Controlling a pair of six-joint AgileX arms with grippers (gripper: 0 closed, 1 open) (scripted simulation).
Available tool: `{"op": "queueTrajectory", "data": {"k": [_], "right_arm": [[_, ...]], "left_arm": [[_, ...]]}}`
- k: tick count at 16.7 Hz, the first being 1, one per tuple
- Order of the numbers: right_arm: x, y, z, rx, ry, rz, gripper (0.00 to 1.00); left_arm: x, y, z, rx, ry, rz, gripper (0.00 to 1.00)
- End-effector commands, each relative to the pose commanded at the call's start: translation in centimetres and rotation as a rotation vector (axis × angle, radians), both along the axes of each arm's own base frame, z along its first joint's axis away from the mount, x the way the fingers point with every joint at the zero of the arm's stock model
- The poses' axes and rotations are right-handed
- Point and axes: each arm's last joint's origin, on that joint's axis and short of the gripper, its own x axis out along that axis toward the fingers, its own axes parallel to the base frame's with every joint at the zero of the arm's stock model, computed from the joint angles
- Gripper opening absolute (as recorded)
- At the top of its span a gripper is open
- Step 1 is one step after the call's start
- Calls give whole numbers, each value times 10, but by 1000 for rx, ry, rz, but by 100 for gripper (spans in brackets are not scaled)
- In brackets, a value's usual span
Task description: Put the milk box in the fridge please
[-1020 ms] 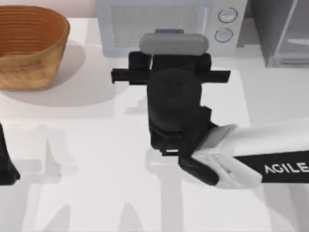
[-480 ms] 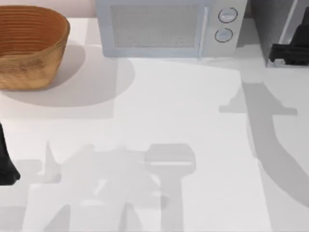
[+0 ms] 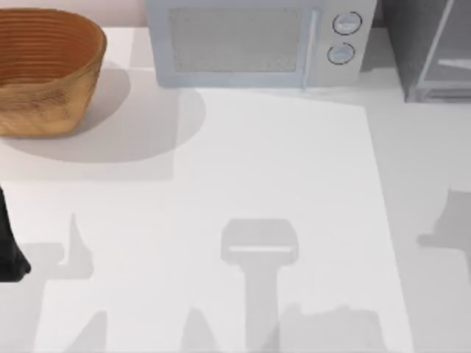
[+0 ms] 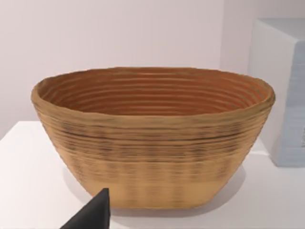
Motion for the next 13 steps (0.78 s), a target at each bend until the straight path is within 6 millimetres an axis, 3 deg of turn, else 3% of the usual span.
{"op": "queueTrajectory", "data": {"k": [6, 13], "right_arm": [[-16, -13, -50, -15, 24, 32, 0], [-16, -13, -52, -14, 28, 35, 0]], "left_arm": [[0, 0, 0, 0, 0, 0, 100], [0, 0, 0, 0, 0, 0, 100]]}}
